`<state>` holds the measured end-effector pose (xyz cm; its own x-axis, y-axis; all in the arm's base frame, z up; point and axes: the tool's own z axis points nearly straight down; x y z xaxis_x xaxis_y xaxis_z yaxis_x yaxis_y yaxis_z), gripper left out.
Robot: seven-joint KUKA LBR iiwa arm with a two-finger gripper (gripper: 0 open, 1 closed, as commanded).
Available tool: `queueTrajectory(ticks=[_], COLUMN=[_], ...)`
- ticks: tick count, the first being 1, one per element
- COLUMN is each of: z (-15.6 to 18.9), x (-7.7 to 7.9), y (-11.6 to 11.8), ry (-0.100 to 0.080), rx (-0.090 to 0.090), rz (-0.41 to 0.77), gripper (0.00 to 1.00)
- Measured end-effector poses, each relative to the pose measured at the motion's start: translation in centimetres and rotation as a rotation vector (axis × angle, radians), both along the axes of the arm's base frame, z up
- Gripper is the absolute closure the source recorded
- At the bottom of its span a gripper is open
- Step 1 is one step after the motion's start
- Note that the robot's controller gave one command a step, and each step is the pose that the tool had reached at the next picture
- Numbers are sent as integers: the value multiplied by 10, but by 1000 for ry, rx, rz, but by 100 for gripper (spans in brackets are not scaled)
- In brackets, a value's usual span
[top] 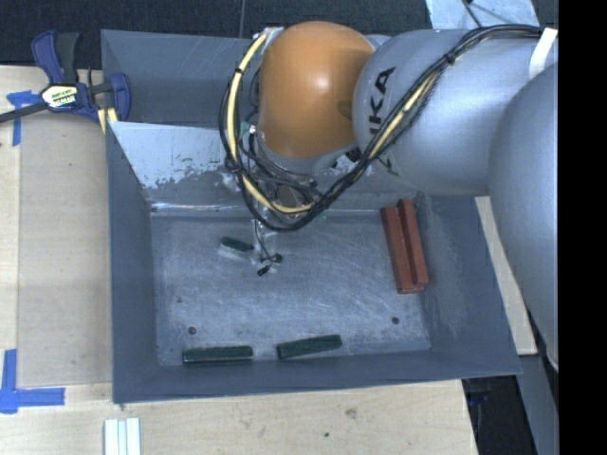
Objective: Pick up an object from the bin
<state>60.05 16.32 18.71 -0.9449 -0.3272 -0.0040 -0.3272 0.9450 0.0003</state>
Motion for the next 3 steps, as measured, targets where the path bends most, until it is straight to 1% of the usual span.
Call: queueTrajectory(ticks=[1,2,3], z=[-116,-111,21], x=[5,7,-9], y=[-63,-60,-50], ry=[8,0,-4], rx=[-4,-1,0], rz=[29,32,86], gripper=[0,100,100])
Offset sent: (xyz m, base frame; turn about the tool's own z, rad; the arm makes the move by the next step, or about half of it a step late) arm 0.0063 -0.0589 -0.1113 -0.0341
